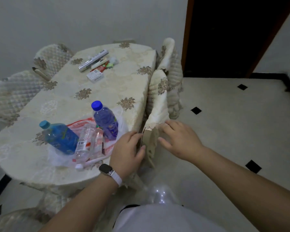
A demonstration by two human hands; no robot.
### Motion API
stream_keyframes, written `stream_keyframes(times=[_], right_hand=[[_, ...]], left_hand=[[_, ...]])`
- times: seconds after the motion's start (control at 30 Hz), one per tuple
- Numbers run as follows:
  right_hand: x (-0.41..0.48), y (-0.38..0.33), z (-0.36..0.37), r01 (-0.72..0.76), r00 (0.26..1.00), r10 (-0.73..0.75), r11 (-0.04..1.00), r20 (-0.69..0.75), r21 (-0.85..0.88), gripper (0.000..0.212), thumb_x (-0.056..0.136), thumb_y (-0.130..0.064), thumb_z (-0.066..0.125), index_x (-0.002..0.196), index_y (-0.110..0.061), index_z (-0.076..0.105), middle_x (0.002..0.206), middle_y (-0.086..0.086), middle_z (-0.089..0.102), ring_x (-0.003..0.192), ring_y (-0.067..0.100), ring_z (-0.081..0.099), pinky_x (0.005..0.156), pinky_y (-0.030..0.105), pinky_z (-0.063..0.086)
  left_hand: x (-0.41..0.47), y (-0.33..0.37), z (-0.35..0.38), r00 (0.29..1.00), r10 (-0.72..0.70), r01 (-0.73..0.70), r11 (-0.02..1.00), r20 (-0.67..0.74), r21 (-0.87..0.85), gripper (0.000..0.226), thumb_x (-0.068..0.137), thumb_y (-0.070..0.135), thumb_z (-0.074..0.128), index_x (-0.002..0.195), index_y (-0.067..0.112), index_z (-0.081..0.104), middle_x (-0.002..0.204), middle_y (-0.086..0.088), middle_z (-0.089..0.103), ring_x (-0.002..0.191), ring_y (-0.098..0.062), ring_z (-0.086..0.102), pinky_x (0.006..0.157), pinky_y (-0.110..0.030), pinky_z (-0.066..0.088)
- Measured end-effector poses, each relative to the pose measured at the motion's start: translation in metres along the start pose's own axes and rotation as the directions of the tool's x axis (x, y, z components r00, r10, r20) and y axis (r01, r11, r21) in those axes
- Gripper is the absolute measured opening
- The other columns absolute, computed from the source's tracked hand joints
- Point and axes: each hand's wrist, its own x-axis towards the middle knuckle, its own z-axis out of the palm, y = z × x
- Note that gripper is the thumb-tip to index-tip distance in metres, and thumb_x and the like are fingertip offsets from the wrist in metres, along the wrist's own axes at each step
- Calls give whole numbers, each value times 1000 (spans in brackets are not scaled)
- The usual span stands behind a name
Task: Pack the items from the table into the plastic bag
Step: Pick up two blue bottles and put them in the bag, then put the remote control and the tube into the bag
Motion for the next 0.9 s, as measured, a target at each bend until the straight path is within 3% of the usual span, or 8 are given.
stream_keyframes(times=[0.2,0.5,0.9], right_hand=[[-35,65,-24,-89,994,84,994,-66,-70,50,85,-52,46,109,-12,65,113,10,63,99,31,60,81,39,49],[-47,155,-39,-278,958,263,950,-112,-140,52,84,-52,48,113,-13,67,119,9,64,110,30,58,91,41,48],[69,301,-79,-400,915,394,867,-81,-296,54,87,-50,42,119,-14,66,125,9,63,117,30,56,98,42,45]], left_hand=[[49,60,34,967,236,-241,969,94,54,44,85,38,58,121,14,63,126,-10,60,111,-28,58,92,-39,49],[157,124,106,893,430,-432,902,132,-11,47,84,39,56,122,11,62,123,-12,61,109,-31,58,89,-42,50],[360,157,188,784,606,-603,795,135,-66,46,87,39,55,126,14,58,128,-12,60,118,-31,56,95,-44,46]])
